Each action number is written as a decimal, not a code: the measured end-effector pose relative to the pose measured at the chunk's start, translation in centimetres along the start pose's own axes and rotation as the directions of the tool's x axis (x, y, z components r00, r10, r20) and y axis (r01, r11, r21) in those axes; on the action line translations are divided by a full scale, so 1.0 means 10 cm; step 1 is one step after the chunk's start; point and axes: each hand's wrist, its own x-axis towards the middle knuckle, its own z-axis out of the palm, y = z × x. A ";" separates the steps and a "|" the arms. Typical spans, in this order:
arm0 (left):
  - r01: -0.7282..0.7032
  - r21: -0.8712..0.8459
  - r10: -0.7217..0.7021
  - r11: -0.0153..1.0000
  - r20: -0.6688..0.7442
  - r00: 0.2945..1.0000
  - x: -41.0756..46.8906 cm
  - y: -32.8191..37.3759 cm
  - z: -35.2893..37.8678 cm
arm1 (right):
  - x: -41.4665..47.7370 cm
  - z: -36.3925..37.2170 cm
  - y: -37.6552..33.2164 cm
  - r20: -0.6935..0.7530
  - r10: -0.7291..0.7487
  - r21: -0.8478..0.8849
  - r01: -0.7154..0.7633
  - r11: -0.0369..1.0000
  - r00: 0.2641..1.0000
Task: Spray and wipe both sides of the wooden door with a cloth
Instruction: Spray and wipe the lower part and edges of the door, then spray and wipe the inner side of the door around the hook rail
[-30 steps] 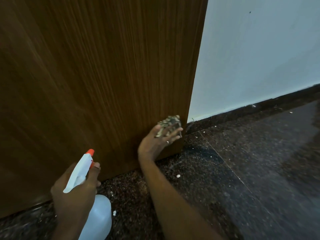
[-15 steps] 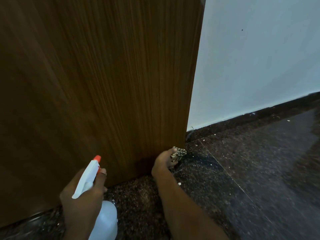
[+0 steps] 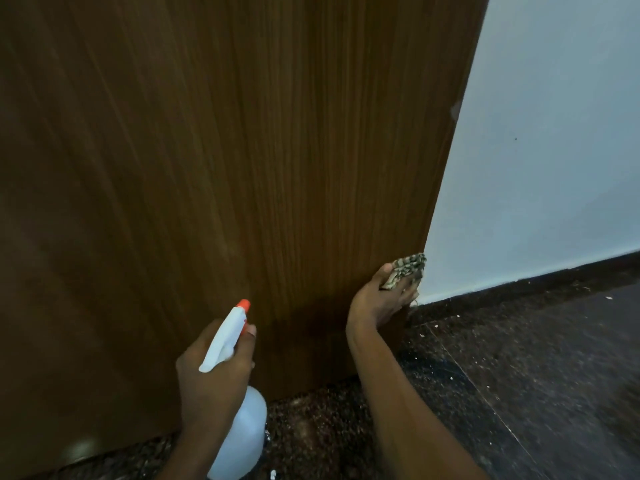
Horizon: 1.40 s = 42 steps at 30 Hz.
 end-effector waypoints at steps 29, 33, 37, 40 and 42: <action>0.263 -0.069 -0.260 0.962 0.039 0.965 0.95 6.10 -0.51 | -0.34 -1.03 -7.39 0.483 -0.518 -0.407 0.705 0.580 0.706; 0.328 -0.073 -0.329 0.942 -0.005 0.944 0.89 6.52 -0.52 | -0.11 -0.79 -7.78 0.802 -0.462 -0.330 0.925 0.186 0.379; 0.323 -0.059 -0.326 0.945 -0.040 0.945 0.75 6.71 -0.52 | -0.08 -0.57 -7.88 0.975 -0.081 -0.211 0.974 -0.083 0.205; 0.337 -0.056 -0.341 0.940 -0.074 0.937 0.64 6.81 -0.51 | -0.04 -0.45 -7.93 0.981 0.048 -0.183 0.976 -0.120 0.189; 0.345 -0.040 -0.347 0.938 -0.083 0.934 0.57 6.83 -0.51 | -0.01 -0.45 -7.92 0.977 0.084 -0.189 0.977 -0.098 0.197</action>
